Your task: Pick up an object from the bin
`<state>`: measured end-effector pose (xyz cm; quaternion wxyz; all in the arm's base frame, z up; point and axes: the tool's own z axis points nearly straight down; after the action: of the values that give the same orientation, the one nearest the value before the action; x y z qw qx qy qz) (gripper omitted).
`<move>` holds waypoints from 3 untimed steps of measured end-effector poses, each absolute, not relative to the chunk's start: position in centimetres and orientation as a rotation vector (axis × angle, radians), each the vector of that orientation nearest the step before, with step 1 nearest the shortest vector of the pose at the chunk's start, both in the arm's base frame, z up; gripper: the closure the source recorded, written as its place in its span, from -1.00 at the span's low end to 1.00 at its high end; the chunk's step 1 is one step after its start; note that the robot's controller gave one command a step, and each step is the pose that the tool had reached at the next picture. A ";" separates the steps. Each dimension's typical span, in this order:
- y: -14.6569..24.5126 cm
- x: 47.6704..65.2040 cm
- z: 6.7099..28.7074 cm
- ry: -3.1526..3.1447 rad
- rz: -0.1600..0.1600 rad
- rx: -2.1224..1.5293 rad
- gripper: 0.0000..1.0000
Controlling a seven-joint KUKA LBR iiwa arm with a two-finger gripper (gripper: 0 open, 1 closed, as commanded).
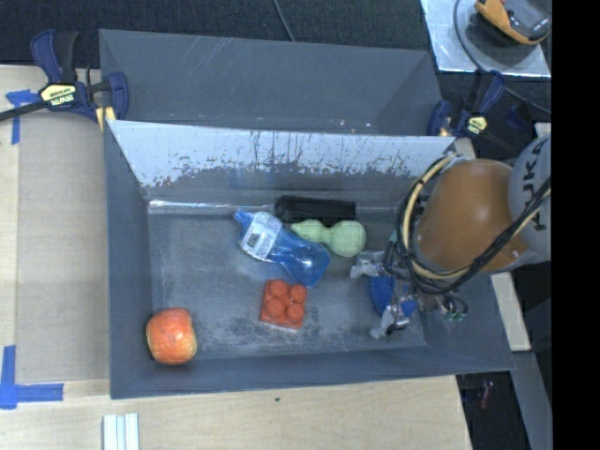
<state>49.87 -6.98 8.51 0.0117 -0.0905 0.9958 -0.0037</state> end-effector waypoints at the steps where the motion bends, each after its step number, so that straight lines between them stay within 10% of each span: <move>1: -13.9 51.5 8.2 3.002 -0.021 -0.820 -1.00; 3: -12.7 49.2 7.4 2.981 -0.009 -0.884 -1.00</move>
Offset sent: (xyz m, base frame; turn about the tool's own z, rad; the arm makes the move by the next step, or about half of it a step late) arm 0.0202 0.0027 -0.0011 -0.5206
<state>49.19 -12.67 7.36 0.0163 -0.2842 0.9586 -0.0030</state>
